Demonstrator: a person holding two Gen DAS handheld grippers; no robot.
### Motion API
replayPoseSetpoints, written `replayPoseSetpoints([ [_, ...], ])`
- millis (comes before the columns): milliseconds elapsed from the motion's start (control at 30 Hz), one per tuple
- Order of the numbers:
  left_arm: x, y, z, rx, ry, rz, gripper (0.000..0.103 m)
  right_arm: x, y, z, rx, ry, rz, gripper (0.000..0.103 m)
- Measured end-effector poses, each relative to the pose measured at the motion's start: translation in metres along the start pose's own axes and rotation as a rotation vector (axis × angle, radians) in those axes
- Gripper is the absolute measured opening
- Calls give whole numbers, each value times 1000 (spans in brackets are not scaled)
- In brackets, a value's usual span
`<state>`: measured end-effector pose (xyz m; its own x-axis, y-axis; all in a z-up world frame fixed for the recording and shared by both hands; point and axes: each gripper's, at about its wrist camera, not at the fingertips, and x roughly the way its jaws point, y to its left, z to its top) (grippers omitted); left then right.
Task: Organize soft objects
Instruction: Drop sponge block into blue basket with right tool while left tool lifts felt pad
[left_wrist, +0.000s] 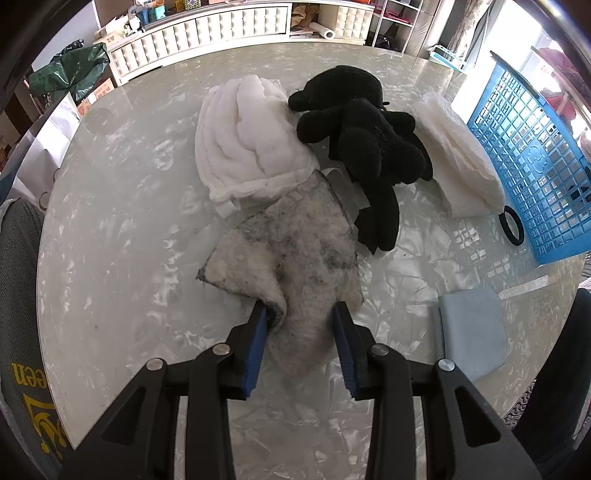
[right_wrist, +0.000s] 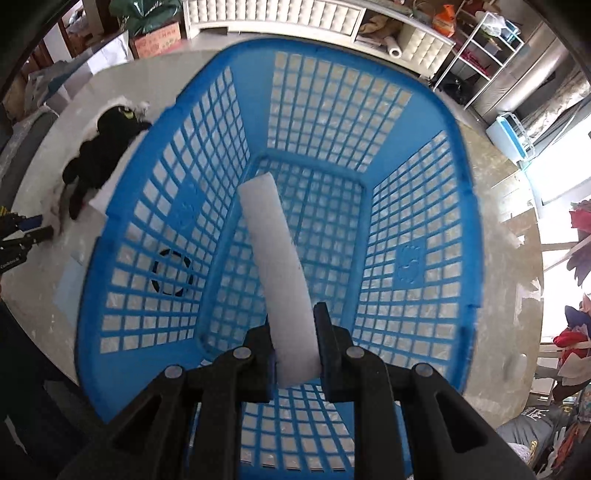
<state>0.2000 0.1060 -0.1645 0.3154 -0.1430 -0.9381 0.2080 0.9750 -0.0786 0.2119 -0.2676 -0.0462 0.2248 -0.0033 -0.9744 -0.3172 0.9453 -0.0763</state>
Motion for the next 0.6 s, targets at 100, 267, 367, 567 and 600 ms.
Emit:
replayPoseSetpoints([
  [100,-1,1,1,-1,1,-6,31,7,6,2,-25,17,-17,16],
  [267,-3,2,1,1,1,-13,28,14,5,1,-41,37,-17,17],
  [367,-3,2,1,0,3,-21,25,15,4,-1,-42,28,-23,17],
  [567,-4,-3,-1,13,5,-16,23,7,5,-5,-39,-1,-30,39],
  [600,-4,-4,-2,13,6,-15,23,8,5,-5,-37,-2,-22,48],
])
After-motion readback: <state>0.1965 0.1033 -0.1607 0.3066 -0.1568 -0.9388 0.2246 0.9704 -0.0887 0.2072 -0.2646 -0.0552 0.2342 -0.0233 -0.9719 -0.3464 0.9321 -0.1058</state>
